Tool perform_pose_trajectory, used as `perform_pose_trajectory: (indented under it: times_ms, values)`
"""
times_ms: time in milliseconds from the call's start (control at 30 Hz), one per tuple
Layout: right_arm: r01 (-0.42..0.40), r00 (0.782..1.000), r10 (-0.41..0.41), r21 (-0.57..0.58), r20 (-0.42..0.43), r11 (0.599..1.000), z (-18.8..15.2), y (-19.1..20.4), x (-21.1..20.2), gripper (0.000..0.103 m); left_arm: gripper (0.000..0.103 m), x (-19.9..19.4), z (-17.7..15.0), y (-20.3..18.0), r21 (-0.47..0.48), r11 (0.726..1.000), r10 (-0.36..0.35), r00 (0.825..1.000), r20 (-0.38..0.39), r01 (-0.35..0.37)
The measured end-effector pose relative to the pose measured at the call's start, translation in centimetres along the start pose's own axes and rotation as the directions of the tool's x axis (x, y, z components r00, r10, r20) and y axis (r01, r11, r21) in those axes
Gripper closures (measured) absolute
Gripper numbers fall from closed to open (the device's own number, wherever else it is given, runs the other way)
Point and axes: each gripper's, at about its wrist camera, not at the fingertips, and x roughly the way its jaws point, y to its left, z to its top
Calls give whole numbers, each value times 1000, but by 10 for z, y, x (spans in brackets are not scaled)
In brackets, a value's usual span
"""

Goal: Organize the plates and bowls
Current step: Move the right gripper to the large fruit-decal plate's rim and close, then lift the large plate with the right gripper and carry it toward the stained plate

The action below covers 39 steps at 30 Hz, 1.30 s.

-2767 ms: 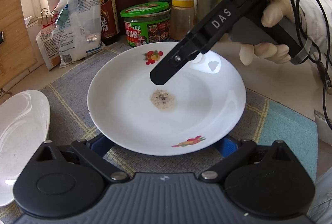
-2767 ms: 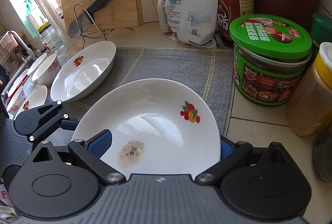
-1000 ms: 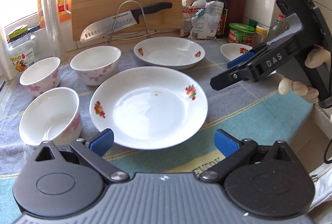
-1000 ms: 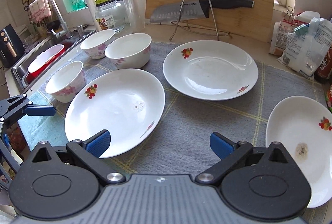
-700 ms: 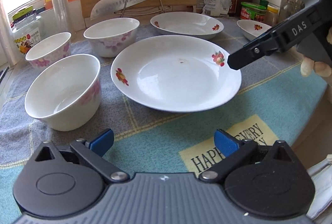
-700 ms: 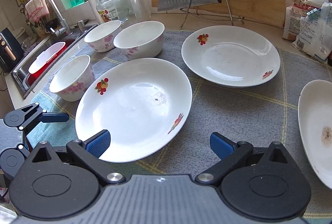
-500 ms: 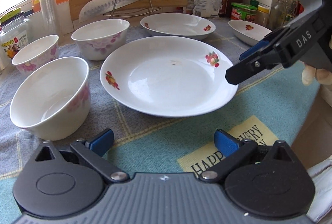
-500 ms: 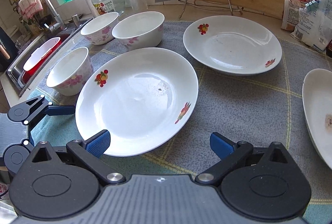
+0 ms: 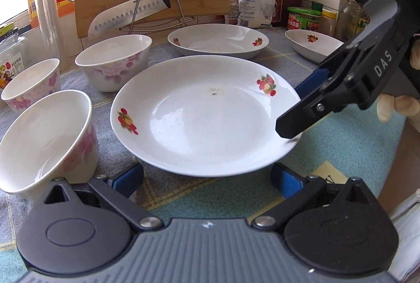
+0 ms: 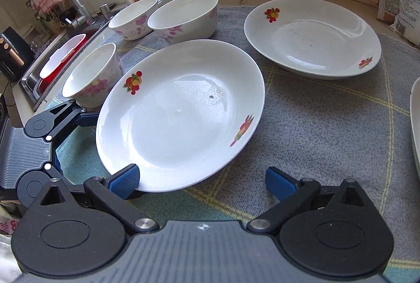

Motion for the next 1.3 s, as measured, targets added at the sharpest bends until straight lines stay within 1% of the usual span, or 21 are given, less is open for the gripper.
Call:
perform_pose_trajectory:
  times_ms: [167, 467, 733, 1000, 1300]
  values:
    - [-41, 999, 41, -21, -19, 999, 17, -8, 7, 0, 0, 2, 2, 0, -6, 1000, 7, 1000, 1, -7]
    - [-93, 995, 91, -40, -49, 995, 51, -19, 25, 0, 0, 3, 3, -1, -13, 1000, 14, 1000, 3, -14]
    - [-106, 992, 99, -98, -76, 990, 79, -18, 43, 0, 0, 3, 2, 0, -11, 1000, 12, 1000, 6, -12]
    - [-116, 991, 107, -105, -82, 988, 86, -14, 49, 0, 1, 3, 3, 1, -3, 1000, 4, 1000, 6, -4]
    - [-134, 989, 127, -85, -82, 987, 90, -14, 51, 0, 1, 1, 2, 2, 14, 1000, 14, 1000, 16, -14]
